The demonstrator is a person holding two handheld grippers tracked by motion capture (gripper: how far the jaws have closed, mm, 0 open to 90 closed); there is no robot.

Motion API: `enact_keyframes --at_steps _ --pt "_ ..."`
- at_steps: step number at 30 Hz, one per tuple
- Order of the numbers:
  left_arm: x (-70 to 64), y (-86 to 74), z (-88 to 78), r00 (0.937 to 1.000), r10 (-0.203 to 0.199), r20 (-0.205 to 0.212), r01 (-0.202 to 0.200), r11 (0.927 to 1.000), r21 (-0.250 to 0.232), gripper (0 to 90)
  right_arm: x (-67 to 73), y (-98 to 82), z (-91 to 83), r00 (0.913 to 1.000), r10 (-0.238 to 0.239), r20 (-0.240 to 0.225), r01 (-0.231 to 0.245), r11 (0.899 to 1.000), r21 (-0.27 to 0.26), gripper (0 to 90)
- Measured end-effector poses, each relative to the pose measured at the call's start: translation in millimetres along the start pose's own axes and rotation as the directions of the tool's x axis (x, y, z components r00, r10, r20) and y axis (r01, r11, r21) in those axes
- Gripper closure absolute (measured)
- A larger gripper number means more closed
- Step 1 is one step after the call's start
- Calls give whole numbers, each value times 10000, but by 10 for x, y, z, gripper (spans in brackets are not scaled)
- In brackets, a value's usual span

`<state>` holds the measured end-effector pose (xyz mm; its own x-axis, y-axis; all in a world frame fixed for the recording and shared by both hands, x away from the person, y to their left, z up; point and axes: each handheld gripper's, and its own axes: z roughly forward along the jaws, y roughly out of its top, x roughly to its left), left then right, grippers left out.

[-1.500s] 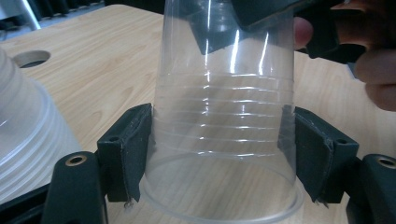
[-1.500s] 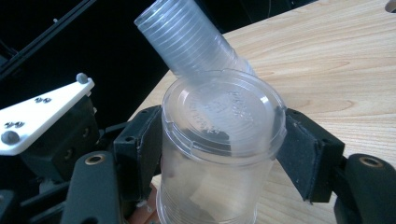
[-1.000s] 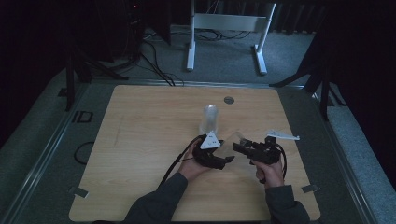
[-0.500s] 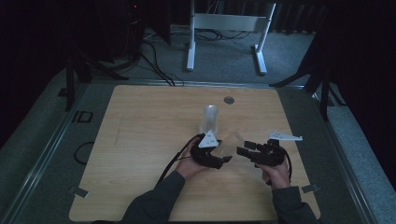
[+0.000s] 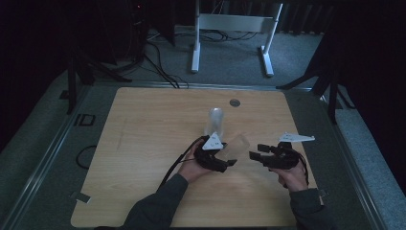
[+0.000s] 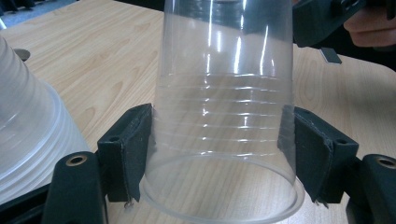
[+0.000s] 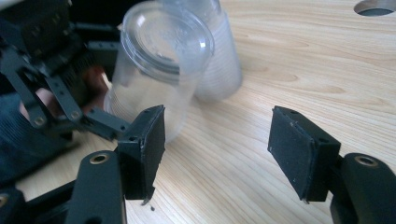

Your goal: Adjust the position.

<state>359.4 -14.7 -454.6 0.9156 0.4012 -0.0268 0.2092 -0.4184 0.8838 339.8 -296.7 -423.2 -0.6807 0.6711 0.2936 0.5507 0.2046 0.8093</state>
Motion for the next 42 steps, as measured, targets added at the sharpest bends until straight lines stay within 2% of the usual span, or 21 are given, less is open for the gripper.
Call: enact_keyframes --at_steps 4,7,8,12,14,15,20,21,24,26,30,33,34,35,37,40,42 --pt "0 7 1 10000 67 25 -67 9999 79 275 22 39 -13 9977 -622 284 607 9969 506 362" --pt "0 12 0 9999 111 39 -111 9999 101 275 46 77 -21 9926 -1129 448 1084 9897 941 362" --pt "0 12 0 9999 111 39 -111 9999 101 275 46 77 -21 9926 -1129 448 1084 9897 941 362" --pt "0 24 -2 9998 209 47 -210 9996 184 275 74 131 -30 9819 -1798 588 1689 9732 1563 376" --pt "1 31 -6 9997 255 69 -256 9995 210 275 78 140 -31 9797 -1910 606 1787 9696 1671 376" --pt "3 33 -8 9996 270 82 -272 9994 223 275 93 165 -33 9738 -2176 653 2016 9601 1938 384" --pt "13 41 -13 9989 390 269 -401 9984 407 275 128 209 -34 9585 -2798 551 2600 9367 2345 398" --pt "13 41 -13 9989 385 281 -396 9984 411 275 135 222 -33 9533 -2970 554 2747 9285 2501 401" --pt "12 37 -6 9985 417 357 -433 9980 464 275 150 244 -31 9442 -3240 591 2963 9139 2774 404" --pt "12 32 1 9981 438 436 -462 9975 539 275 163 266 -33 9320 -3578 577 3259 8970 2987 410" --pt "6 29 11 9973 500 530 -533 9966 630 276 195 313 -30 9189 -3923 414 3581 8737 3293 414" --pt "6 31 11 9969 527 589 -566 9962 667 276 202 326 -29 9155 -4004 382 3658 8682 3353 415" --pt "4 33 9 9965 577 608 -621 9954 726 276 210 352 -33 9099 -4135 330 3774 8582 3479 416" --pt "3 35 7 9962 600 633 -647 9951 753 275 213 367 -38 9066 -4210 292 3849 8532 3521 416" --pt "6 37 3 9958 627 661 -680 9945 802 275 214 380 -47 9016 -4317 273 3941 8459 3593 415" --pt "14 35 1 9954 652 708 -716 9933 911 275 219 384 -53 8996 -4361 236 3979 8405 3677 417" --pt "16 33 4 9950 669 738 -741 9923 995 275 226 387 -53 8956 -4445 179 4054 8322 3783 417"
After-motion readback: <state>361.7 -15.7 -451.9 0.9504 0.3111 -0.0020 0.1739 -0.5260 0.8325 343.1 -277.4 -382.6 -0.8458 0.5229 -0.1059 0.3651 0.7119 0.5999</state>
